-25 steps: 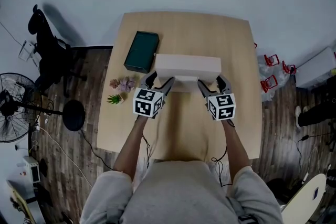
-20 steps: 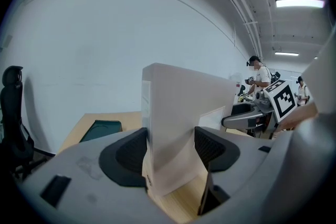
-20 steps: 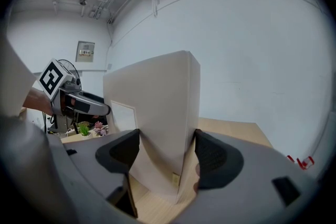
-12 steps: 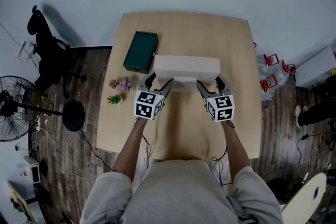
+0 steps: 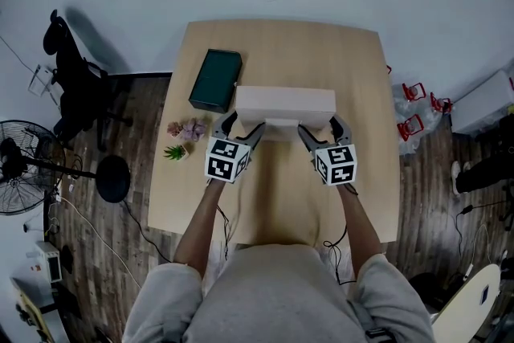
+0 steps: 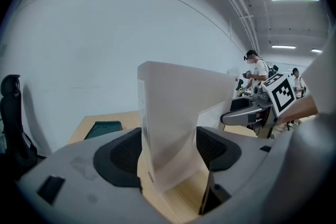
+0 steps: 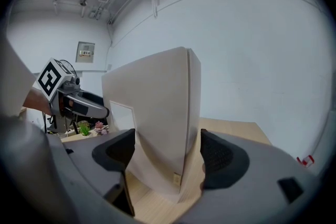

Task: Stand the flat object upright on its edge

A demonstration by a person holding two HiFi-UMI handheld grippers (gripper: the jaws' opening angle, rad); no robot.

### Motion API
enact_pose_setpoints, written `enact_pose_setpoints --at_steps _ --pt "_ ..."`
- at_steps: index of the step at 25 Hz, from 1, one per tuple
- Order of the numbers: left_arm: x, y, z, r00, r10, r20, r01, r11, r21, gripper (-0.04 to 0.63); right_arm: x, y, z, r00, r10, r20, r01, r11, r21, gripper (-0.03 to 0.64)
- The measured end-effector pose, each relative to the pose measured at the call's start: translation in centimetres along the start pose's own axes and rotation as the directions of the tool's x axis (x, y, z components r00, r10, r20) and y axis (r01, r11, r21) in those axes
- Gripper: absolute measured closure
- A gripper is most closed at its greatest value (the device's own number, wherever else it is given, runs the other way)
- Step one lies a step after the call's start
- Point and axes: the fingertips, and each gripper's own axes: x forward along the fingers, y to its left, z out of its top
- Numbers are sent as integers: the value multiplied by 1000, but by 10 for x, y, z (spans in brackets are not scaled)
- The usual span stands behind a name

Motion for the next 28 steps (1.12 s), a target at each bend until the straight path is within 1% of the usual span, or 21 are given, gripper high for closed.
enact_pose_setpoints --at_steps 11,20,28 --pt "-5 3 -4 1000 13 -7 -13 1000 3 291 -5 -1 -6 1000 -6 -10 6 1000 7 226" --pt "-13 8 -19 999 33 -26 -34 999 -13 291 -13 1 -19 1000 -9 -25 10 1000 25 227" --pt "-27 5 -34 998 63 -25 -63 998 -28 291 -31 3 -38 999 -28 -43 30 999 45 252"
